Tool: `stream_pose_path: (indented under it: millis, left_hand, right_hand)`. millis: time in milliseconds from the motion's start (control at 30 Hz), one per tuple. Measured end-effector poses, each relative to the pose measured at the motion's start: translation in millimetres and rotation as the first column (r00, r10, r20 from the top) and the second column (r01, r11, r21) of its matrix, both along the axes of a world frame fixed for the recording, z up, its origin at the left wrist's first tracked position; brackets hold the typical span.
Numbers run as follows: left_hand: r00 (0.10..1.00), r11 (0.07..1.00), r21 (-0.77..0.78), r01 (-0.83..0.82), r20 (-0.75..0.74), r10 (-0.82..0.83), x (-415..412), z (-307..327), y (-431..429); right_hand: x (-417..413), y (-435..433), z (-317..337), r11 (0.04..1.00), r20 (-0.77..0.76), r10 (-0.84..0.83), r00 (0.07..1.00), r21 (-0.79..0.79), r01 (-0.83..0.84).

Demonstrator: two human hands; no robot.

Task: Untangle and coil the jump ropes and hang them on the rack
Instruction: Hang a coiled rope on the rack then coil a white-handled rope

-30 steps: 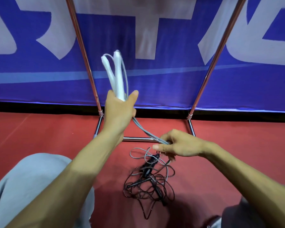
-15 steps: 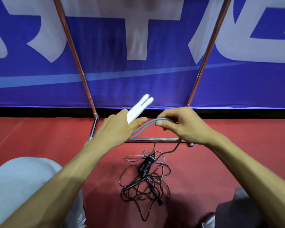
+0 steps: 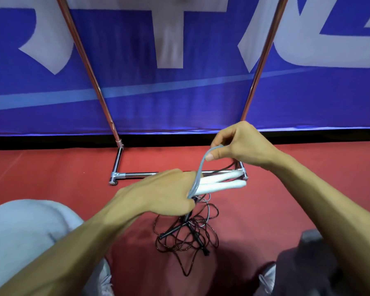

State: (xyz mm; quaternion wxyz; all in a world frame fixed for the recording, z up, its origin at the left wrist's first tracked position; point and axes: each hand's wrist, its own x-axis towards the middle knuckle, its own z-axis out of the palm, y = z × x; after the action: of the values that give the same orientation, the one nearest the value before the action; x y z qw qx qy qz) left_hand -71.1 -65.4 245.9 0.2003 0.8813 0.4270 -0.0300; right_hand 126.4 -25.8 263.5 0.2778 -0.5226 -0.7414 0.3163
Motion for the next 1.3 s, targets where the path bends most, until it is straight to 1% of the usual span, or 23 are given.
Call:
stream_pose_path:
  millis: [67, 133, 200, 233, 300, 367, 433, 467, 500, 533, 633, 700, 733, 767, 800, 833, 867, 933, 1000, 1067, 1133, 1233, 1300]
  left_hand:
    - [0.994, 0.996, -0.091, -0.015, 0.111, 0.025, -4.0, 2.2, 1.5]
    - [0.962, 0.975, -0.220, -0.007, 0.264, 0.066, -9.2, 7.6, 4.3]
    - [0.876, 0.934, -0.356, 0.017, 0.455, 0.158, -14.1, 11.9, 7.7]
    - [0.819, 0.915, -0.403, 0.017, 0.531, 0.219, -15.4, 13.4, 9.2]
    - [0.701, 0.881, -0.470, -0.049, 0.612, 0.366, -19.1, 15.0, 12.9]
    - [0.619, 0.860, -0.484, -0.159, 0.630, 0.469, -19.0, 14.9, 14.9]
    - [0.546, 0.851, -0.458, -0.256, 0.658, 0.519, -16.4, 14.1, 16.1]
    - [0.519, 0.842, -0.440, -0.313, 0.663, 0.540, -15.8, 14.0, 17.6]
    - [0.503, 0.827, -0.413, -0.382, 0.657, 0.561, -16.1, 13.7, 20.3]
    - [0.498, 0.806, -0.376, -0.458, 0.642, 0.583, -17.3, 13.4, 23.6]
    - [0.519, 0.751, -0.234, -0.617, 0.596, 0.612, -21.4, 10.1, 32.1]
    - [0.598, 0.743, -0.052, -0.667, 0.558, 0.576, -23.1, 5.6, 35.0]
    - [0.633, 0.733, 0.030, -0.680, 0.528, 0.566, -24.4, 4.3, 35.0]
    - [0.656, 0.723, 0.086, -0.685, 0.503, 0.562, -25.9, 3.0, 35.6]
    - [0.670, 0.718, 0.112, -0.687, 0.479, 0.567, -27.9, 1.8, 37.3]
    - [0.675, 0.713, 0.117, -0.692, 0.456, 0.580, -29.4, 1.6, 38.6]
    - [0.678, 0.710, 0.115, -0.695, 0.434, 0.593, -30.8, -0.1, 41.0]
    - [0.708, 0.717, 0.143, -0.682, 0.375, 0.598, -31.8, -6.0, 45.4]
    - [0.769, 0.746, 0.208, -0.633, 0.284, 0.573, -30.4, -12.4, 47.6]
    - [0.832, 0.808, 0.200, -0.555, 0.166, 0.530, -25.8, -14.5, 44.1]
    - [0.877, 0.866, 0.143, -0.480, 0.098, 0.470, -20.9, -10.4, 37.6]
    - [0.923, 0.926, -0.088, -0.367, 0.086, 0.374, -17.0, 1.7, 28.6]
    - [0.966, 0.951, -0.194, -0.242, 0.039, 0.254, -12.8, 2.9, 24.3]
  right_hand:
    - [4.1, -0.4, -0.5, 0.988, -0.105, 0.048, 0.993, -0.140, -0.062]
    - [8.3, -1.9, -5.6, 0.956, -0.221, 0.071, 0.973, -0.264, -0.130]
    - [9.7, -1.0, -14.0, 0.939, -0.334, 0.079, 0.939, -0.291, -0.182]
    - [8.5, 0.3, -17.8, 0.933, -0.398, 0.040, 0.917, -0.315, -0.177]
    - [2.8, 2.8, -22.8, 0.910, -0.472, -0.041, 0.881, -0.382, -0.162]
    - [-5.4, 0.1, -25.8, 0.859, -0.439, -0.021, 0.898, -0.468, -0.209]
    - [-15.2, -7.1, -31.4, 0.736, -0.365, 0.100, 0.926, -0.599, -0.316]
    - [-19.8, -11.1, -34.4, 0.686, -0.307, 0.180, 0.934, -0.642, -0.343]
    - [-23.7, -14.6, -37.2, 0.665, -0.246, 0.251, 0.936, -0.659, -0.351]
    - [-26.8, -16.4, -40.3, 0.670, -0.186, 0.302, 0.935, -0.656, -0.347]
    - [-31.6, -17.9, -45.1, 0.752, -0.062, 0.335, 0.940, -0.583, -0.306]
    - [-35.4, -18.9, -42.4, 0.826, -0.016, 0.278, 0.960, -0.507, -0.247]
    - [-37.8, -20.1, -39.3, 0.877, 0.009, 0.241, 0.971, -0.430, -0.214]
    - [-39.8, -22.1, -35.2, 0.929, 0.054, 0.216, 0.975, -0.319, -0.188]
    - [-41.1, -24.1, -30.9, 0.964, 0.124, 0.212, 0.969, -0.190, -0.186]
    - [-41.0, -26.0, -28.0, 0.974, 0.208, 0.227, 0.951, -0.069, -0.217]
    - [-40.3, -28.3, -26.4, 0.963, 0.305, 0.246, 0.920, 0.033, -0.268]
    - [-38.3, -32.4, -25.0, 0.903, 0.463, 0.273, 0.844, 0.180, -0.391]
    - [-35.4, -32.5, -23.0, 0.834, 0.517, 0.255, 0.817, 0.311, -0.457]
    - [-30.5, -29.2, -17.7, 0.784, 0.506, 0.200, 0.839, 0.431, -0.447]
    - [-23.7, -23.4, -11.8, 0.759, 0.438, 0.143, 0.888, 0.527, -0.382]
    - [-12.6, -13.3, -6.4, 0.777, 0.291, 0.070, 0.954, 0.584, -0.235]
    - [-8.6, -7.9, -6.2, 0.812, 0.248, 0.032, 0.968, 0.559, -0.171]
